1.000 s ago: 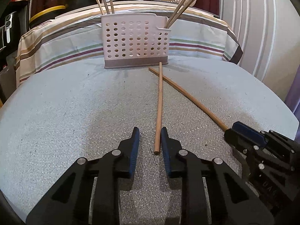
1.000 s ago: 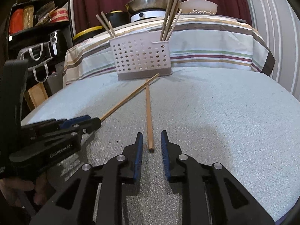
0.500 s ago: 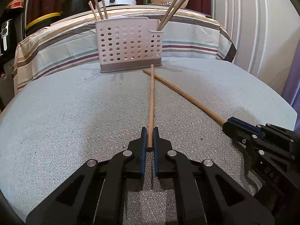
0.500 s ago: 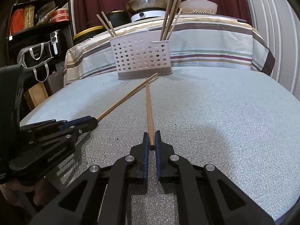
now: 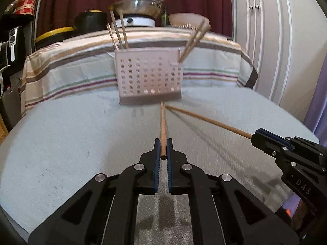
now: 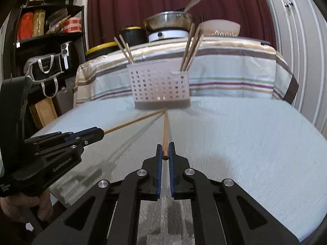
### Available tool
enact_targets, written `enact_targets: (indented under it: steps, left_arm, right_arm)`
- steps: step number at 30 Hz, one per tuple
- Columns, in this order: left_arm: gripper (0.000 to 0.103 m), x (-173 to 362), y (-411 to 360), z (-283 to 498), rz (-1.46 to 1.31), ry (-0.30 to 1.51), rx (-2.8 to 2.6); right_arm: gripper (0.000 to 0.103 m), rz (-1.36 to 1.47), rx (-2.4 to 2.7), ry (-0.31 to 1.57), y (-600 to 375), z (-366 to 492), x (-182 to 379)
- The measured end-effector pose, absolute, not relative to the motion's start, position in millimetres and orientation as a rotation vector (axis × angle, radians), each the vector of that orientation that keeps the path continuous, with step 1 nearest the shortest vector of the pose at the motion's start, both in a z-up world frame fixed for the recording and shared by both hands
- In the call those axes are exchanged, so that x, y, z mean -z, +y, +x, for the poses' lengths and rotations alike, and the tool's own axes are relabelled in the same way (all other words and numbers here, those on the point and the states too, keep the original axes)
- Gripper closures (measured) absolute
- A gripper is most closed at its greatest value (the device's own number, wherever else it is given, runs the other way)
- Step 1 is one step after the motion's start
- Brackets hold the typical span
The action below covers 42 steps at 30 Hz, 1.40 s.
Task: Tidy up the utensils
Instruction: 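Lift both chopsticks upright and carry them over the pink caddy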
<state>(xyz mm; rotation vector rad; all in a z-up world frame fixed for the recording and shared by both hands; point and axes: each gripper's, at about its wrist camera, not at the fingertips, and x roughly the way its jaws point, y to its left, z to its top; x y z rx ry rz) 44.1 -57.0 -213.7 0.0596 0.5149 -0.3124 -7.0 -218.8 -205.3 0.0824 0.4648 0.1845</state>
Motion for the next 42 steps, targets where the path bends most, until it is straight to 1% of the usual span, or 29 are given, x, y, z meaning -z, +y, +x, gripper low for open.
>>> enact_targets:
  steps: [11, 20, 42]
  left_arm:
    - [0.097, 150, -33, 44, 0.000, 0.424, 0.294]
    - [0.097, 109, -12, 66, -0.042, 0.425, 0.291]
    - [0.096, 77, -7, 151, -0.037, 0.410, 0.286]
  right_arm:
    - [0.096, 0.076, -0.195, 0.363, -222, -5, 151]
    - [0.096, 0.072, -0.209, 0.321, -224, 15, 119]
    - [0.096, 0.059, -0.219, 0.263, -219, 98, 81]
